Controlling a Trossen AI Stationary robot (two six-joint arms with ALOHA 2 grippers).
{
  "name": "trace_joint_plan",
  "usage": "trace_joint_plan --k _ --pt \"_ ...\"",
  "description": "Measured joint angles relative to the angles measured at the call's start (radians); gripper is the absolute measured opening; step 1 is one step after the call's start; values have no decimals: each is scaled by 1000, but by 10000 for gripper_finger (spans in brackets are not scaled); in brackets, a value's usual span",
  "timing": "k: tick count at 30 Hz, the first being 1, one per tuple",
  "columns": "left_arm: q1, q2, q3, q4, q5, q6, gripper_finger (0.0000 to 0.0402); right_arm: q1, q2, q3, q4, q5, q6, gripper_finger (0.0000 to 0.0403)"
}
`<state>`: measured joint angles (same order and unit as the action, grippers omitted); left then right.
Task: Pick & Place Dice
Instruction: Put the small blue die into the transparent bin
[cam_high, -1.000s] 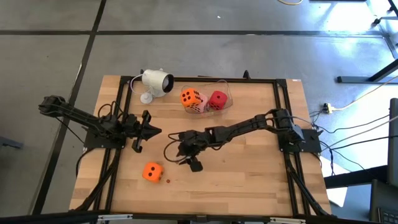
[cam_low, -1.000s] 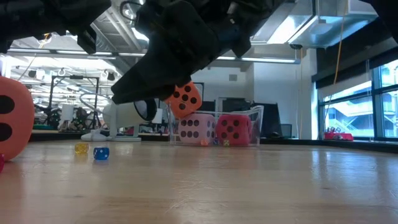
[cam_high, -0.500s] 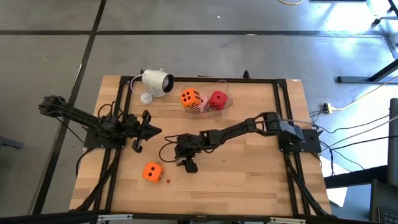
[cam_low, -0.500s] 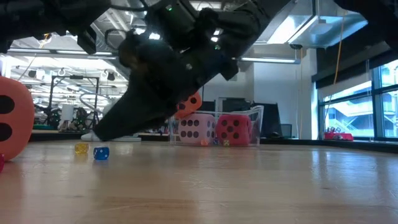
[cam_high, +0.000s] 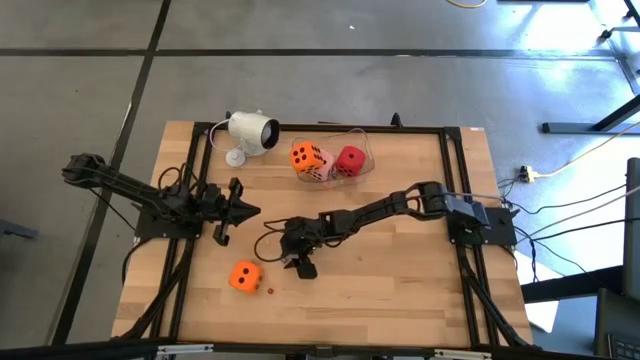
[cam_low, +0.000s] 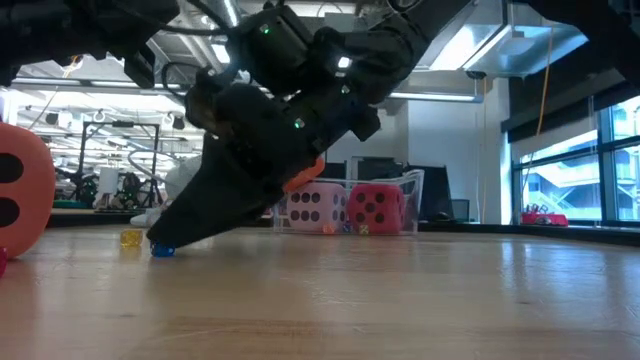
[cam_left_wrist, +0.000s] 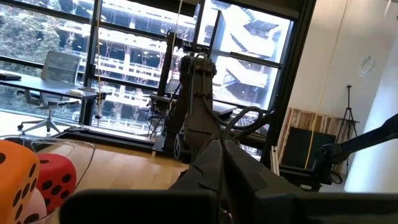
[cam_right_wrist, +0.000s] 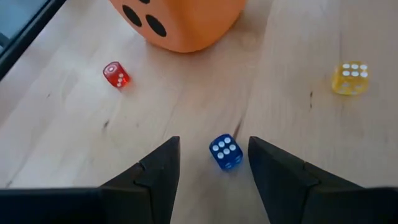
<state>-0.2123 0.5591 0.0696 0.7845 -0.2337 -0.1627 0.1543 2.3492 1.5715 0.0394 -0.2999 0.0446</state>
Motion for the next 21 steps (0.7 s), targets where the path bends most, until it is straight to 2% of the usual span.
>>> trace_joint_plan --k 13,21 --pt "0 0 0 0 0 0 6 8 17 3 4 5 34 190" --pt "0 0 0 0 0 0 6 17 18 3 -2 70 0 137"
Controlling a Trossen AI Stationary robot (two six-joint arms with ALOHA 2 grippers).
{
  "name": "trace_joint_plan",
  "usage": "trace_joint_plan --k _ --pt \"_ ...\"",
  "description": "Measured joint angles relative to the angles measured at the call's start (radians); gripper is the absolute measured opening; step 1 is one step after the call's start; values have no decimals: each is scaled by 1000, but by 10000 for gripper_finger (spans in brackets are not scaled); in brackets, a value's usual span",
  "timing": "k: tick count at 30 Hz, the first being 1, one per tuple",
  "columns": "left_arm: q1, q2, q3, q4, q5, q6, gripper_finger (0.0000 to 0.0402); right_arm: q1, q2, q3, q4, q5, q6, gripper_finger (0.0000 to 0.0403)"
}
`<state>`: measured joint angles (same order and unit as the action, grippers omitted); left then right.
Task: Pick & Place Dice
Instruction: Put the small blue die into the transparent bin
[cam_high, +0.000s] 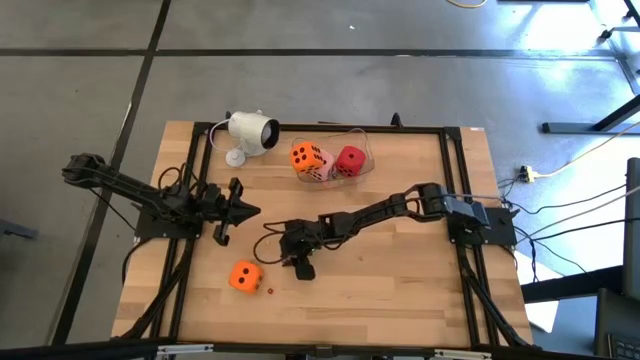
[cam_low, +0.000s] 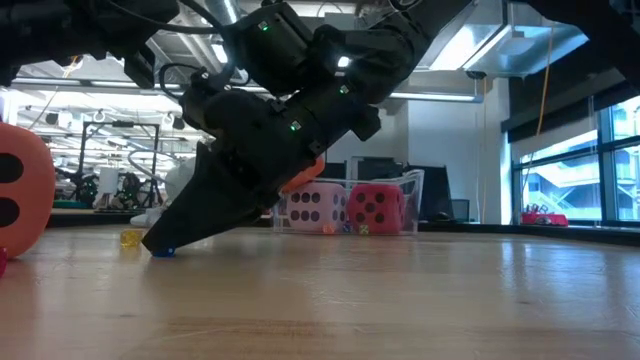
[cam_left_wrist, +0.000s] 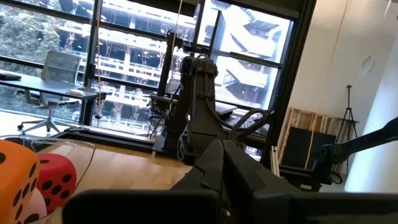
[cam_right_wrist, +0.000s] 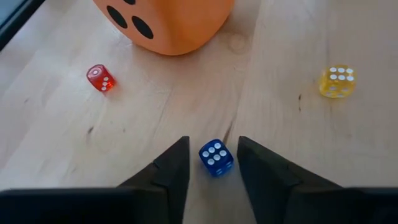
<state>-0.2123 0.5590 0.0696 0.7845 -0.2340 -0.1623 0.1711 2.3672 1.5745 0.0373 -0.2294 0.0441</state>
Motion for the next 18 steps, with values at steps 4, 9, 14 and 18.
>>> trace_joint_plan --k 4,9,14,18 --pt "0 0 0 0 0 0 6 -1 1 -1 0 6 0 98" --pt "0 0 0 0 0 0 8 -1 1 -2 -3 9 2 59" --pt "0 0 0 0 0 0 7 -1 0 -3 23 8 48 60" --pt "0 0 0 0 0 0 6 3 -12 -5 19 32 52 69"
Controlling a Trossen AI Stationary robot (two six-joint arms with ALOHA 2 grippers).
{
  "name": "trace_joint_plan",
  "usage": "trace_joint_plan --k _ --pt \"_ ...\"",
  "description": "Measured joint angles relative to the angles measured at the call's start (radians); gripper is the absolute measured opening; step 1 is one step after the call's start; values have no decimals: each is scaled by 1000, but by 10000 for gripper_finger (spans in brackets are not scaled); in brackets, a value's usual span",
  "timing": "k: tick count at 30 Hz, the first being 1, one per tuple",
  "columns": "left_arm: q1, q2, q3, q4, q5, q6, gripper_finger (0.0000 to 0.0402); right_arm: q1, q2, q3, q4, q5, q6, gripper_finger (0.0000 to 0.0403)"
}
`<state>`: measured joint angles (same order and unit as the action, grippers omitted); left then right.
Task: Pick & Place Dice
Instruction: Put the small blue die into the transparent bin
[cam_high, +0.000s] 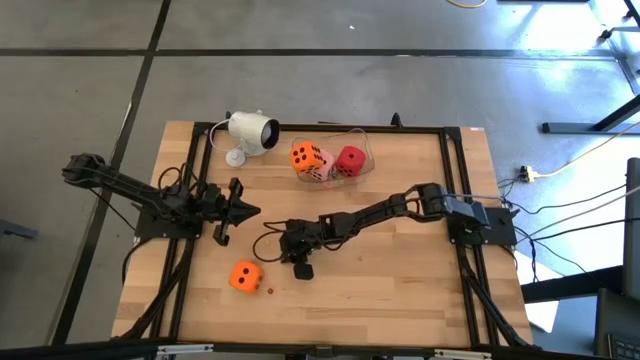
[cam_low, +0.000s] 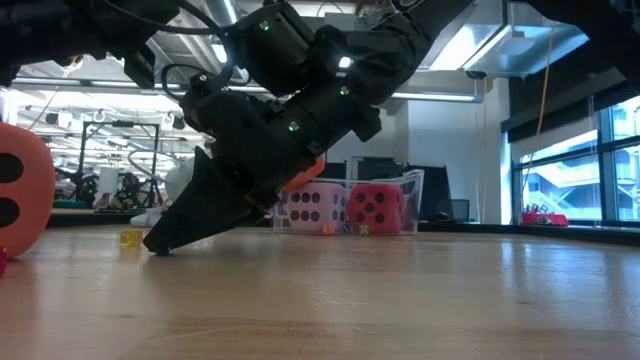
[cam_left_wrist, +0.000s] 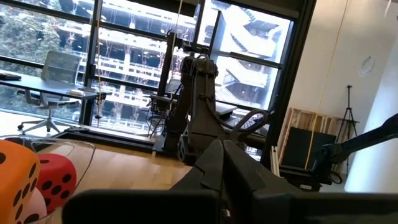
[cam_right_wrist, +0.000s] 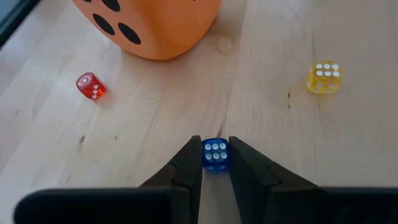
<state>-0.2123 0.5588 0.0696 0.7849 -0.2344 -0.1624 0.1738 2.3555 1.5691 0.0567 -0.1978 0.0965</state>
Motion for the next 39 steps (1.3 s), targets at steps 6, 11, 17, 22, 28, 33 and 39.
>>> trace_joint_plan --k 6,11,17,22,28,33,39 --pt "0 0 0 -1 0 0 6 13 -33 -4 -18 47 1 58" --pt "0 0 0 -3 0 0 10 30 -84 -3 -43 97 -5 62" --pt "0 0 0 -3 0 0 8 44 -171 -1 -108 206 -55 66" --pt "0 0 0 -3 0 0 10 47 -251 0 -225 355 -82 58" --pt "0 0 0 -3 0 0 12 47 -350 0 -424 569 -80 67" --pt "0 0 0 -3 0 0 11 43 -429 1 -585 738 -24 62" --pt "0 0 0 -3 0 0 12 20 -508 -39 -670 897 1 67"
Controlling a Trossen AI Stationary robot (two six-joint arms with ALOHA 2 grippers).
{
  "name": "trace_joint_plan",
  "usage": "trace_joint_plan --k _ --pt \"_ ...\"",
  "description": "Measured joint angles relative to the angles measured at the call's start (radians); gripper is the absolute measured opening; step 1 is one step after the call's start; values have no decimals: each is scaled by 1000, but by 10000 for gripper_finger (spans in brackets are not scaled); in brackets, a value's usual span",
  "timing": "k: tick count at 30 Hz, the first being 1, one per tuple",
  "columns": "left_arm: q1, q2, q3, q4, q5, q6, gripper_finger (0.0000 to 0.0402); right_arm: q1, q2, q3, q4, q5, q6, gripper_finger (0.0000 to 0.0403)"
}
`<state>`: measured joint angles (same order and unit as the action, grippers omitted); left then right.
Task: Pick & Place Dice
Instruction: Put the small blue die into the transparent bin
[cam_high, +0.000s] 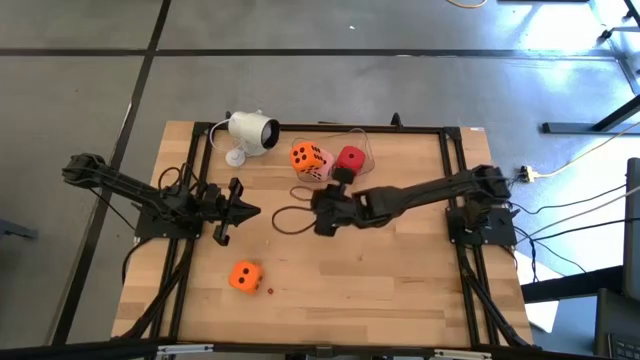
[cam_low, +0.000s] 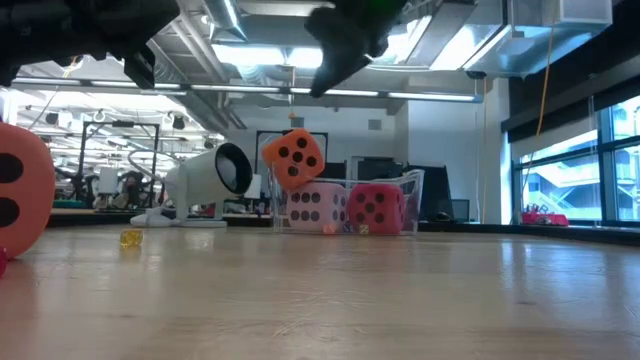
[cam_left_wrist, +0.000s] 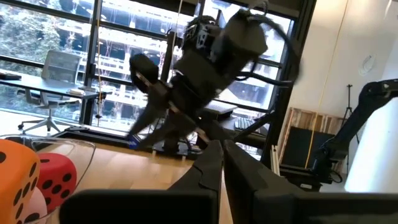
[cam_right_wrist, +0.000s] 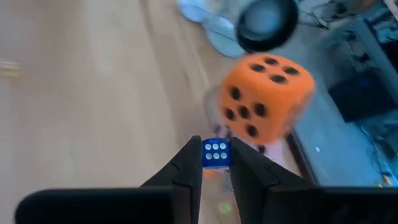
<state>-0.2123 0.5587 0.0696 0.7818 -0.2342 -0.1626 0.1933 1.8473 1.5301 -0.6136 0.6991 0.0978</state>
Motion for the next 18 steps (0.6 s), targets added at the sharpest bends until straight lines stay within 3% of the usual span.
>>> trace_joint_plan --k 6,18 --pt "0 0 0 0 0 0 8 -52 -91 -151 36 41 19 64" --pt "0 0 0 0 0 0 8 -166 -174 -432 313 53 -60 66"
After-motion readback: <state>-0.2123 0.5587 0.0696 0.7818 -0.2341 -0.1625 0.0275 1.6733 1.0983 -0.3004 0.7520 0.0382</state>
